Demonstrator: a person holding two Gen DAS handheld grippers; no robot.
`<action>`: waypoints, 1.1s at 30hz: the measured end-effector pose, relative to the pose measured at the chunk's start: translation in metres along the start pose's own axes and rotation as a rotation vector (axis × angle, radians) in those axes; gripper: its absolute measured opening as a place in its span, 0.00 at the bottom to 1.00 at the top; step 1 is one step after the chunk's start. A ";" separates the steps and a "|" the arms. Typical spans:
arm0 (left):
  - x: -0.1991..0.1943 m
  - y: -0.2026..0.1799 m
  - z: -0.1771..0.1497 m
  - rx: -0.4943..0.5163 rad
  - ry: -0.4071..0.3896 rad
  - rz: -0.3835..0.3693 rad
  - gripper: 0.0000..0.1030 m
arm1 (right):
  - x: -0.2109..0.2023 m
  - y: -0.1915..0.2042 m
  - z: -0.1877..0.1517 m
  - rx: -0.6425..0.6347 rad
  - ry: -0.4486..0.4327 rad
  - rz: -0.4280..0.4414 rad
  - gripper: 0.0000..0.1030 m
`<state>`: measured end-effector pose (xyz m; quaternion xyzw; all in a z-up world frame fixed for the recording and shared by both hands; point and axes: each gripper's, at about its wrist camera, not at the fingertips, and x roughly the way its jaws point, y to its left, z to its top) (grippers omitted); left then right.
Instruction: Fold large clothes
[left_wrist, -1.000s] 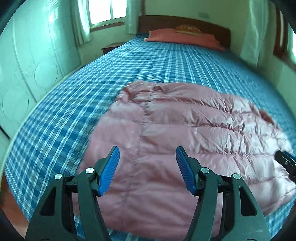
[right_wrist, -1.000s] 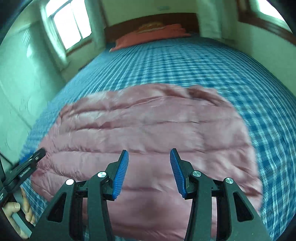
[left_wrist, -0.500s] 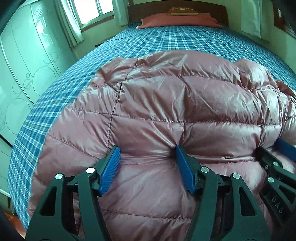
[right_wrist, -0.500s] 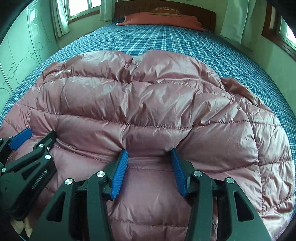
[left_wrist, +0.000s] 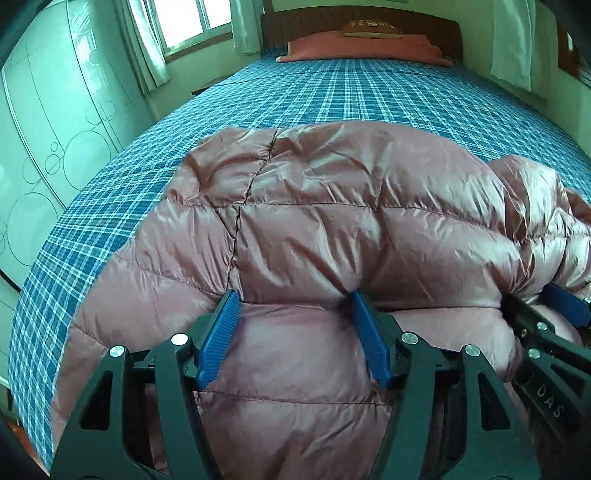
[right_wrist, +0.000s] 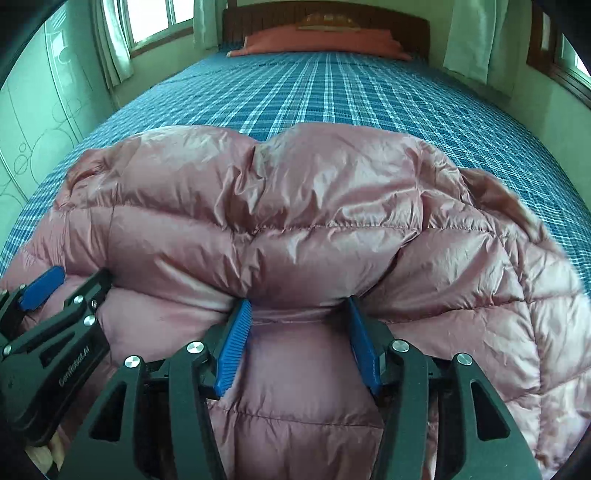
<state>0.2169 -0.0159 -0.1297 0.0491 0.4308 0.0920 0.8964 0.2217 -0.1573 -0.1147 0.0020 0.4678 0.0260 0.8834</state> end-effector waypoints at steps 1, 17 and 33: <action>-0.003 0.000 0.000 0.007 -0.003 0.000 0.61 | -0.008 0.001 0.000 0.001 -0.010 -0.003 0.52; -0.013 0.015 -0.017 -0.041 -0.030 -0.079 0.63 | -0.010 0.008 -0.036 -0.054 -0.086 -0.038 0.57; -0.019 0.152 -0.045 -0.400 0.099 -0.348 0.76 | -0.014 0.007 -0.043 -0.041 -0.097 -0.024 0.57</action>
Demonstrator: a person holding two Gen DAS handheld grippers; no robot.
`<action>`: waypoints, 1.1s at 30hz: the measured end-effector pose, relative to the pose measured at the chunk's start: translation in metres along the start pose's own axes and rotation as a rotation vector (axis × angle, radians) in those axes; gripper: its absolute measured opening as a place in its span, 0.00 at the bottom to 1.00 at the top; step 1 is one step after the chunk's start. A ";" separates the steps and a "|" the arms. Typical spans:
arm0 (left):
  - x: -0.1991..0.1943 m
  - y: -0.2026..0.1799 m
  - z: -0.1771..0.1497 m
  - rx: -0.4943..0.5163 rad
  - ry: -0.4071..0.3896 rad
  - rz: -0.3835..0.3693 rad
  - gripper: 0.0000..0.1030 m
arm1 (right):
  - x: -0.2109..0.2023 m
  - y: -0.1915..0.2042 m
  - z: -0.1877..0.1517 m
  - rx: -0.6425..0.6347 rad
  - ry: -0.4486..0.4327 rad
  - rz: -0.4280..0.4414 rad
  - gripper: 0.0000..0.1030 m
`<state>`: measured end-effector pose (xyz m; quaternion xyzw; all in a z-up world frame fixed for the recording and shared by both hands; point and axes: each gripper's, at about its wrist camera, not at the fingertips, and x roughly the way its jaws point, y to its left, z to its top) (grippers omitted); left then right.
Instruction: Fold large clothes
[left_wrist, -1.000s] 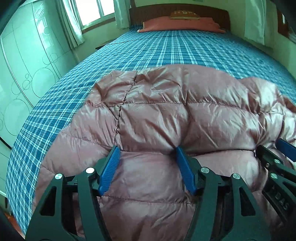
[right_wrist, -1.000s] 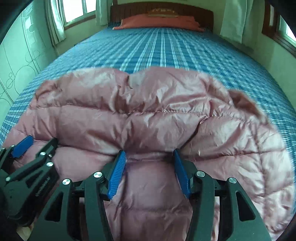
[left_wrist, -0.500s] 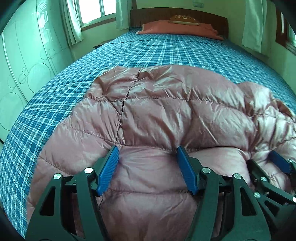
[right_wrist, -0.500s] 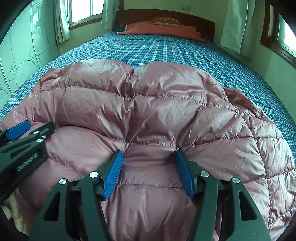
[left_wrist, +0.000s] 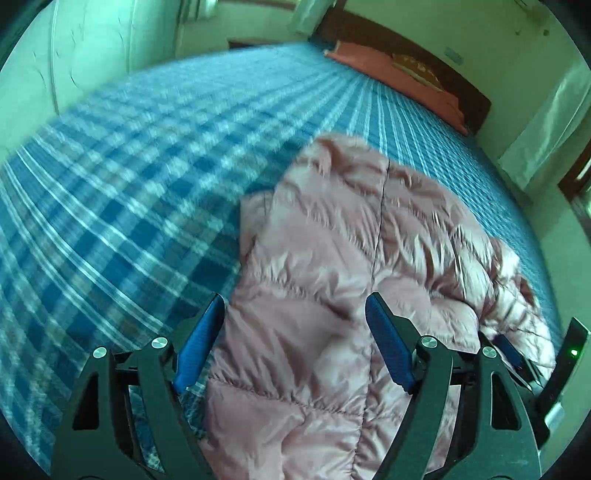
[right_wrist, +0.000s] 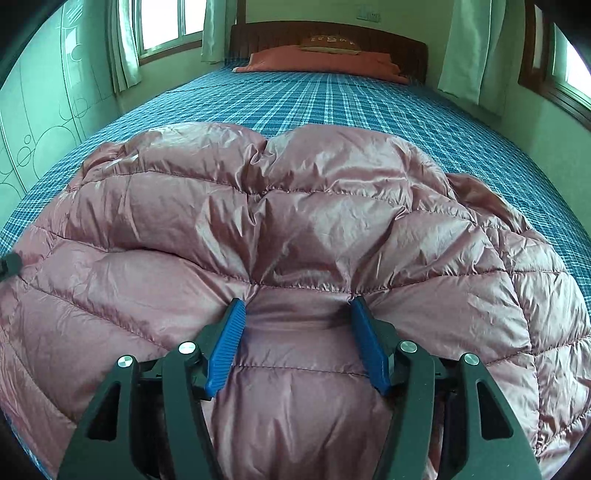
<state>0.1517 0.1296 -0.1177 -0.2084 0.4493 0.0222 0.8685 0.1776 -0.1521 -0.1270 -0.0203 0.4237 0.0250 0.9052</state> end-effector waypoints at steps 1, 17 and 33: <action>0.005 0.003 0.000 -0.014 0.028 -0.030 0.76 | 0.000 0.000 0.000 0.000 0.000 0.000 0.57; 0.016 0.001 -0.007 -0.033 0.038 -0.224 0.33 | -0.001 0.006 0.000 -0.013 -0.007 -0.023 0.57; -0.055 -0.068 0.001 0.136 -0.118 -0.182 0.16 | -0.020 0.002 0.004 0.021 -0.015 -0.024 0.59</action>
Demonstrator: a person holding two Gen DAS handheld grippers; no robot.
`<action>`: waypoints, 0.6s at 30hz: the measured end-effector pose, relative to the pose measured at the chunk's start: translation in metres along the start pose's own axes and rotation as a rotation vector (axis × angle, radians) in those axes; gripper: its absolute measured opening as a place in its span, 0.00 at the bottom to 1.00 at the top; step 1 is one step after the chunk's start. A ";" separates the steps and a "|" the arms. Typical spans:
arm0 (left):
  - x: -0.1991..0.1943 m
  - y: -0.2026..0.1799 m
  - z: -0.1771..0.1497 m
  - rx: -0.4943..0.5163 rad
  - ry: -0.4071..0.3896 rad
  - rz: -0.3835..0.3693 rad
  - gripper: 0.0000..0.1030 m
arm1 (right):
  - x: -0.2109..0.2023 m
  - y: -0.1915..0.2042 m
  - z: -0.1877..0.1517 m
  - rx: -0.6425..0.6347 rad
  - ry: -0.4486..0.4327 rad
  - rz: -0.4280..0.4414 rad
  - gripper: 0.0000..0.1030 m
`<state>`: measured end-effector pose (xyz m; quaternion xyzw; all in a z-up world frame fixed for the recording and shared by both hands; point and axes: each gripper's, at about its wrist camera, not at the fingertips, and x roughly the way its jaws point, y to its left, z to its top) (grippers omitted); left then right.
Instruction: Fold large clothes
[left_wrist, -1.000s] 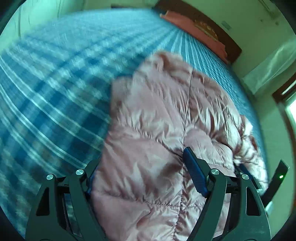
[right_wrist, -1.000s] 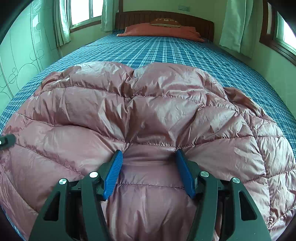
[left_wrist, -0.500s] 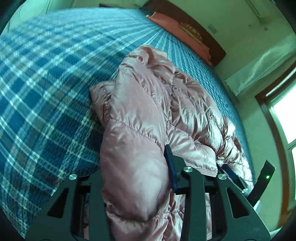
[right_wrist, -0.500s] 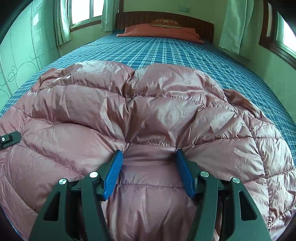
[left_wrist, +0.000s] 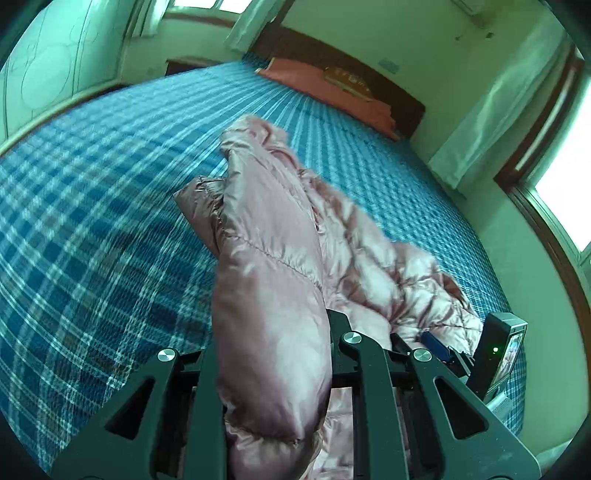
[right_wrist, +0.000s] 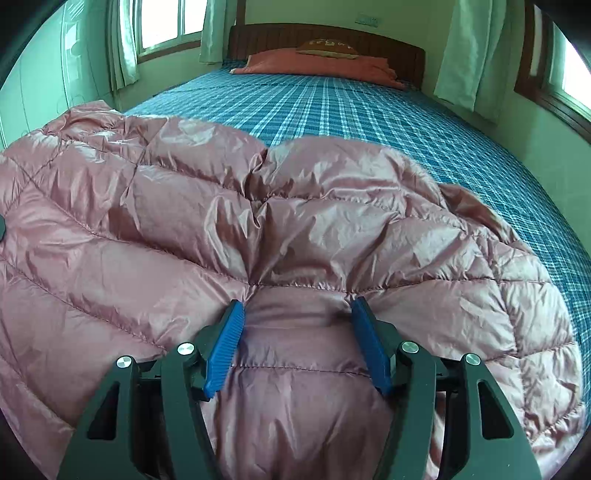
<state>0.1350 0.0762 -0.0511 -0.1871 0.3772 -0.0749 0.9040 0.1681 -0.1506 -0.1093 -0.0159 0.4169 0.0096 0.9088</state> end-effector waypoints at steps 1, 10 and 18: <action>-0.005 -0.011 0.001 0.025 -0.011 0.002 0.16 | -0.005 -0.005 0.000 0.013 -0.004 0.006 0.59; -0.019 -0.125 -0.003 0.240 -0.050 -0.013 0.15 | -0.061 -0.091 -0.017 0.091 -0.050 -0.041 0.59; 0.023 -0.229 -0.037 0.402 0.024 -0.039 0.15 | -0.087 -0.187 -0.038 0.182 -0.054 -0.150 0.65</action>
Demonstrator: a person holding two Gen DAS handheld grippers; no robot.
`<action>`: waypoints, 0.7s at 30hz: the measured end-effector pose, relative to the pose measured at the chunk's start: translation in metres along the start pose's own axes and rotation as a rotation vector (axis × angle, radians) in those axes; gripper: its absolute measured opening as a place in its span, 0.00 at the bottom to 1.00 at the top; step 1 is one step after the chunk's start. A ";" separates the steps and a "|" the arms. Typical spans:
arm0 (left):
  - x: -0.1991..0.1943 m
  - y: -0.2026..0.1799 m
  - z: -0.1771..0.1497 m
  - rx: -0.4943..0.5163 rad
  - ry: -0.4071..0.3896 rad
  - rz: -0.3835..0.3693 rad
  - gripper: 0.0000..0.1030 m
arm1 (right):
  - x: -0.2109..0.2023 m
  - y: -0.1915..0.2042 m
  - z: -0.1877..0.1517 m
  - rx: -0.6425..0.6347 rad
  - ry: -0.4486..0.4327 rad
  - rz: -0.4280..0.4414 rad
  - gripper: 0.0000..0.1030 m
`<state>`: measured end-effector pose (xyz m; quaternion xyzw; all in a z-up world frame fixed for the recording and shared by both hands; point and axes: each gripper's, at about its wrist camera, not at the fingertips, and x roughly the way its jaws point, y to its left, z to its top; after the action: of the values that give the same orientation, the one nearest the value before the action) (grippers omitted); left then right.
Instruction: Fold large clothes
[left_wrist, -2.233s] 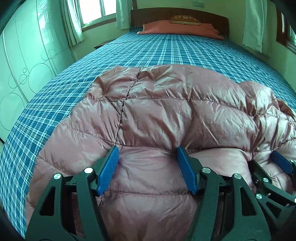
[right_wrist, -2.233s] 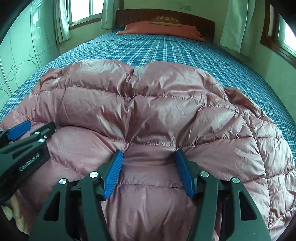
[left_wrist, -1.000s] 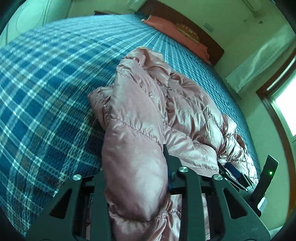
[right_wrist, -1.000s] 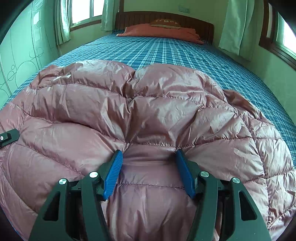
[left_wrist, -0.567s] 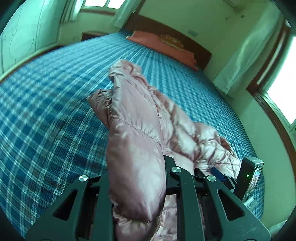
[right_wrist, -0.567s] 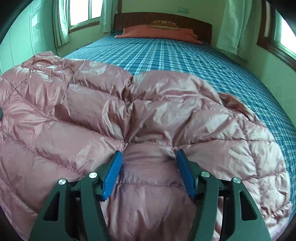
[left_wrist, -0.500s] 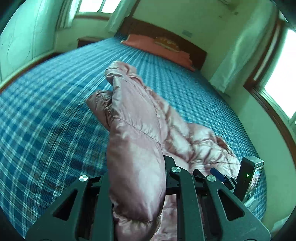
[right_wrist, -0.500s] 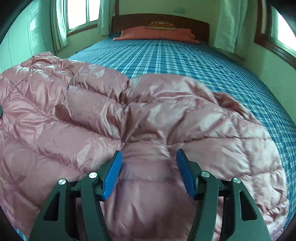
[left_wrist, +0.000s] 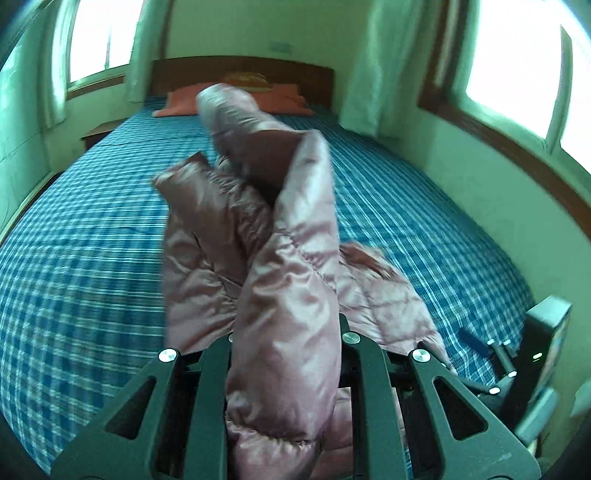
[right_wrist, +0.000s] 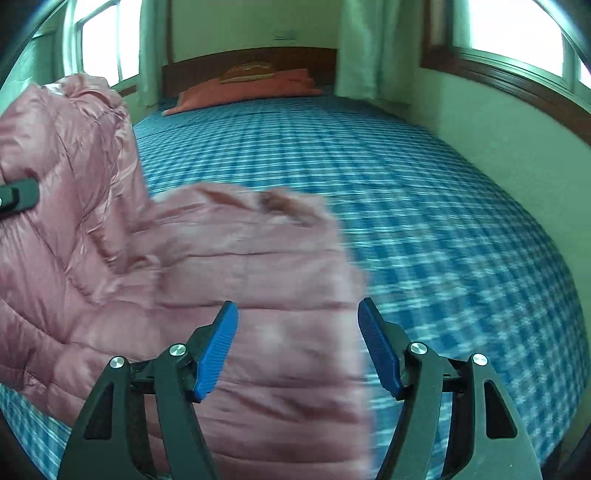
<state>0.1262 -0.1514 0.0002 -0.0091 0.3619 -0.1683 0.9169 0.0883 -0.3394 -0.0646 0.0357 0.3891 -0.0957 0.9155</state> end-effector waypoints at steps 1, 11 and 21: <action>0.010 -0.013 -0.003 0.016 0.015 -0.001 0.15 | 0.002 -0.013 -0.001 0.011 0.007 -0.013 0.65; 0.100 -0.084 -0.054 0.086 0.170 0.004 0.15 | 0.011 -0.080 -0.014 0.079 0.052 -0.086 0.65; 0.110 -0.103 -0.070 0.147 0.127 0.047 0.17 | 0.019 -0.077 -0.020 0.071 0.077 -0.066 0.65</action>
<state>0.1235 -0.2757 -0.1094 0.0773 0.4061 -0.1728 0.8940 0.0719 -0.4151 -0.0912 0.0589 0.4215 -0.1380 0.8944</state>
